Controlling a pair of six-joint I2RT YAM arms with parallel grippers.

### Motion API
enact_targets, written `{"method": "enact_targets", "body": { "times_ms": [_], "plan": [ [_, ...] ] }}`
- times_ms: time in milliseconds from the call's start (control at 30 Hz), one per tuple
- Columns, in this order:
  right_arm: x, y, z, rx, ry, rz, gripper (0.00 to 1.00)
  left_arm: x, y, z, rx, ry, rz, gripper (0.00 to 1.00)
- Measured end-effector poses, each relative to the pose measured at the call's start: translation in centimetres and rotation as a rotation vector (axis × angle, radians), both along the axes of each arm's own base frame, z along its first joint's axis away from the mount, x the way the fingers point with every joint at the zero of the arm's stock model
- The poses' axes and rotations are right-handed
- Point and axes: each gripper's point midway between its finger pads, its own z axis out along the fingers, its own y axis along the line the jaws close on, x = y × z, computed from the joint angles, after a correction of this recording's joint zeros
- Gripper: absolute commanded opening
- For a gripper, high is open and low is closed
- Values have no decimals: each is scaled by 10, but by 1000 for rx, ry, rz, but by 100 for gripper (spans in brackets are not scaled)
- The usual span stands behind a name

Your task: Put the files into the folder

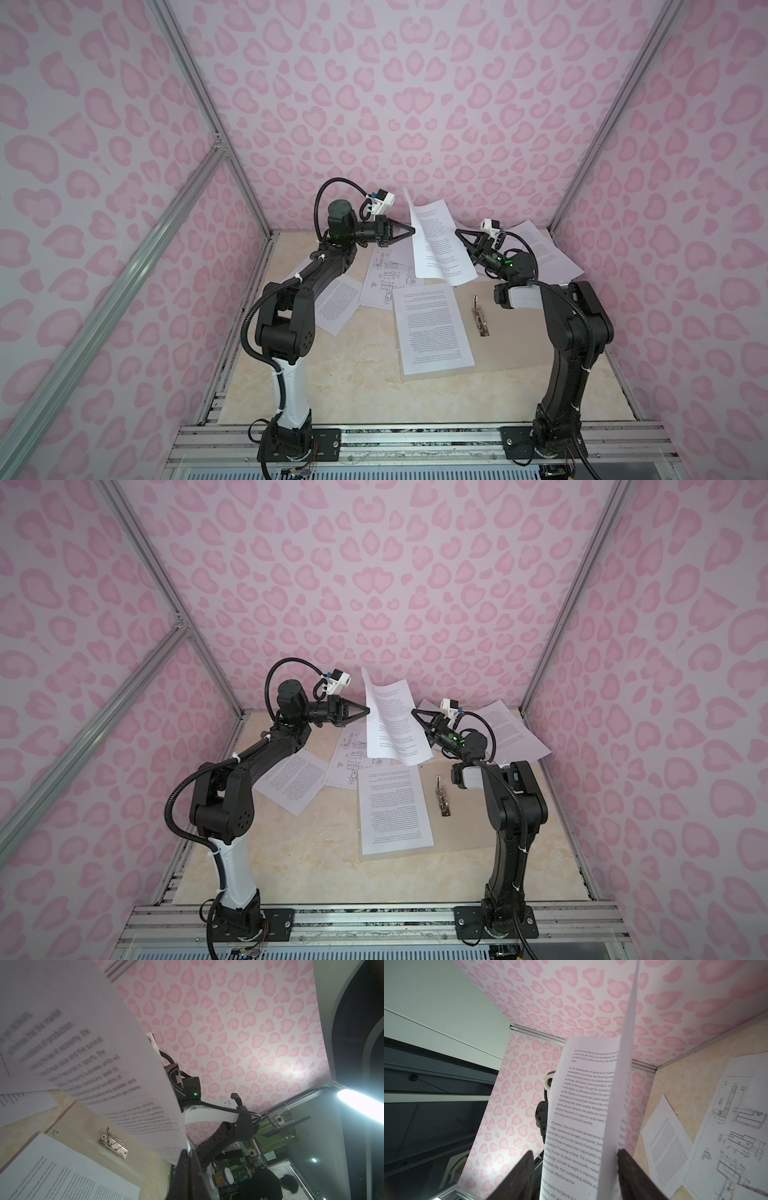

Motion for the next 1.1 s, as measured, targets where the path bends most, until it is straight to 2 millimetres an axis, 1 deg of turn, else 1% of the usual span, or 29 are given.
{"method": "enact_targets", "body": {
  "times_ms": [33,100,167,200,233,300,367,433,533,600,633,667,700,767,833,900,967,1067,1100],
  "plan": [
    [0,1,-4,-4,7,4,41,-1,0,-1,1,0,-3,4],
    [0,2,-8,-12,11,9,35,-1,0,-1,2,-2,-7,4],
    [-1,3,-8,-17,4,11,19,-2,0,-1,3,0,-6,4],
    [-1,3,-8,-20,-2,11,10,-2,0,-1,3,2,-6,9],
    [-2,4,-9,-24,-4,16,1,-2,0,-2,4,7,-3,17],
    [-3,4,-9,-31,-10,22,0,-2,3,-3,7,13,14,34],
    [-3,-2,-5,-37,-21,18,0,-2,10,-8,19,57,60,74],
    [-1,-16,6,-37,-47,-13,0,-1,20,-16,44,97,132,98],
    [0,-39,30,-36,-103,-65,0,1,36,-25,143,121,284,98],
    [2,-53,41,-40,-120,-101,0,-7,42,-31,223,105,351,98],
    [3,-60,45,-42,-120,-116,0,-13,43,-38,265,99,371,98],
    [5,-66,46,-44,-116,-130,0,-18,43,-49,307,106,387,98],
    [7,-74,48,-50,-113,-149,0,-22,42,-64,366,125,402,98],
    [10,-88,49,-56,-95,-179,0,-36,30,-92,487,148,399,98],
    [12,-99,50,-66,-82,-206,0,-56,8,-115,575,143,344,98],
    [13,-109,52,-81,-71,-233,0,-72,-21,-138,663,124,282,98],
    [12,-120,55,-113,-57,-268,0,-91,-55,-163,763,91,204,98],
    [7,-135,62,-184,-55,-322,0,-116,-101,-187,857,15,101,98],
    [4,-139,63,-211,-53,-337,0,-122,-112,-192,874,-3,75,98]
  ]
}}
